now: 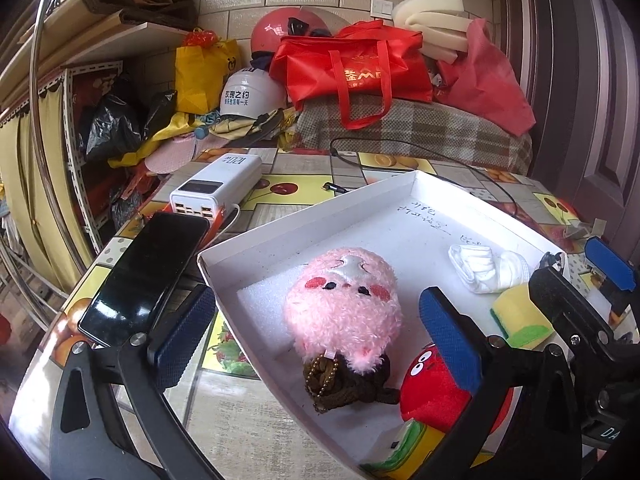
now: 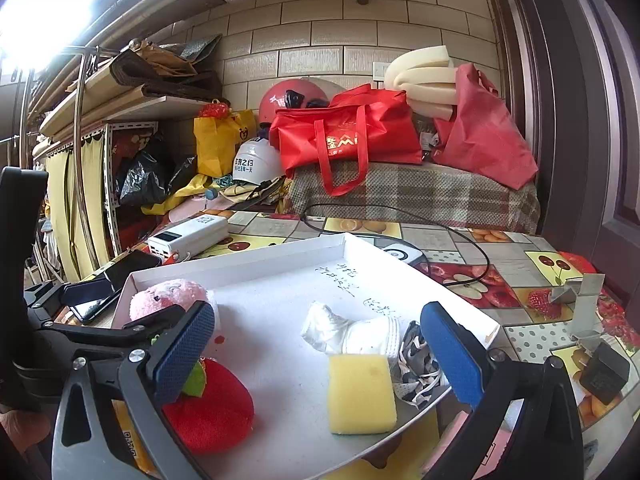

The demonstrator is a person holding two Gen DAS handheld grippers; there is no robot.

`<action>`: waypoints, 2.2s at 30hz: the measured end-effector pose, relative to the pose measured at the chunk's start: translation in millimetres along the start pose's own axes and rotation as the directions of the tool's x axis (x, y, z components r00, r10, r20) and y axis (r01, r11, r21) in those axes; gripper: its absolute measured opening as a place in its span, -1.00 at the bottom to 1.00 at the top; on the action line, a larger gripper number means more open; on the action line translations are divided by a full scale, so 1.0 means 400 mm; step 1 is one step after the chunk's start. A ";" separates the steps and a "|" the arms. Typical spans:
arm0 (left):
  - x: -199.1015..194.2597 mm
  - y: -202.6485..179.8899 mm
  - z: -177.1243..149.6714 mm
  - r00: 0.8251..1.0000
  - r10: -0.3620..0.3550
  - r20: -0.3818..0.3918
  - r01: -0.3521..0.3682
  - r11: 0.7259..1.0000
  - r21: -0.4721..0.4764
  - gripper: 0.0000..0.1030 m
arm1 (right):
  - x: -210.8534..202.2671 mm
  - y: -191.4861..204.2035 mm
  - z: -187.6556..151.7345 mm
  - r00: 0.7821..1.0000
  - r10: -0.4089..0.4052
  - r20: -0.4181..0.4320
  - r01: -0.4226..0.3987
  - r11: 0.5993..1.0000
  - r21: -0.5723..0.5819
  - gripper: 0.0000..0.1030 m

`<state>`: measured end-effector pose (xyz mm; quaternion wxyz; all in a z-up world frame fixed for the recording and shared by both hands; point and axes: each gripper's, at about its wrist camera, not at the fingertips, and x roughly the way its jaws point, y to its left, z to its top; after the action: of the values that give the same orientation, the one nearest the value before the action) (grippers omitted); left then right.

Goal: Organize soft objects
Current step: 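Grasp the pale yellow foam pad with the left tool while the right tool grasps the braided rope knot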

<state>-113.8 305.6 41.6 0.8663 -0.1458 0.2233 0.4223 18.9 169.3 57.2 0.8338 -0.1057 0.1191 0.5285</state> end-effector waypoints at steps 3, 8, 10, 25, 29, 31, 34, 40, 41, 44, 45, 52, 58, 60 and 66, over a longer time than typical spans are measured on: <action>-0.011 0.001 -0.002 1.000 0.015 0.017 -0.015 1.000 -0.004 1.00 | -0.011 -0.001 -0.003 1.000 -0.001 0.020 0.000 1.000 0.003 1.00; -0.054 -0.013 -0.015 0.996 0.034 0.083 -0.035 0.999 0.011 1.00 | -0.043 -0.002 -0.010 0.999 0.008 0.054 -0.008 1.000 0.009 1.00; -0.075 -0.023 -0.022 0.993 0.037 0.116 -0.040 0.999 0.027 1.00 | -0.057 -0.006 -0.014 0.998 0.011 0.058 -0.012 1.000 0.016 1.00; -0.211 -0.135 -0.095 0.980 -0.103 0.170 0.080 0.987 0.138 1.00 | -0.229 -0.135 -0.084 0.999 -0.003 0.050 0.002 1.000 0.017 1.00; -0.239 -0.218 -0.126 0.961 -0.260 0.092 0.234 0.945 0.229 0.99 | -0.257 -0.247 -0.101 0.996 -0.093 -0.012 0.094 0.994 0.062 1.00; -0.244 -0.274 -0.143 0.928 -0.373 -0.002 0.360 0.894 0.268 0.99 | -0.266 -0.313 -0.115 0.992 -0.113 -0.057 0.118 0.988 0.095 1.00; -0.249 -0.374 -0.169 0.888 -0.445 -0.121 0.457 0.820 0.344 0.99 | -0.271 -0.401 -0.136 0.986 -0.102 -0.134 0.117 0.987 0.113 1.00; -0.217 -0.527 -0.209 0.849 -0.440 -0.293 0.528 0.740 0.418 0.82 | -0.241 -0.469 -0.179 0.948 0.042 -0.314 0.001 0.991 0.135 0.99; -0.211 -0.541 -0.213 0.845 -0.439 -0.306 0.534 0.734 0.420 0.77 | -0.234 -0.468 -0.182 0.942 0.063 -0.330 -0.017 0.990 0.139 0.99; -0.191 -0.572 -0.215 0.846 -0.420 -0.329 0.530 0.735 0.423 0.76 | -0.201 -0.454 -0.194 0.914 0.085 -0.398 -0.038 0.992 0.124 0.99; -0.185 -0.578 -0.215 0.846 -0.415 -0.336 0.529 0.736 0.423 0.71 | -0.194 -0.450 -0.195 0.910 0.083 -0.405 -0.039 0.993 0.116 0.98; -0.137 -0.608 -0.223 0.837 -0.368 -0.405 0.527 0.741 0.416 0.28 | -0.127 -0.424 -0.204 0.863 0.052 -0.503 -0.034 0.998 0.046 0.46; -0.176 -0.596 -0.218 0.848 -0.410 -0.337 0.526 0.733 0.432 0.13 | -0.142 -0.411 -0.196 0.877 0.055 -0.477 -0.054 0.998 0.016 -0.37; -0.209 -0.583 -0.212 0.859 -0.436 -0.268 0.512 0.736 0.443 0.13 | -0.159 -0.414 -0.188 0.896 0.043 -0.442 -0.041 0.999 0.013 -0.39; -0.294 -0.506 -0.192 0.898 -0.440 -0.015 0.407 0.817 0.409 0.13 | -0.267 -0.425 -0.161 0.971 0.002 -0.237 0.003 1.000 0.024 -0.40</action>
<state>-36.8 71.8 48.6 0.9578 0.0062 0.2320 0.1694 123.2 -12.9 37.8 0.8150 -0.1581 0.2243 0.5104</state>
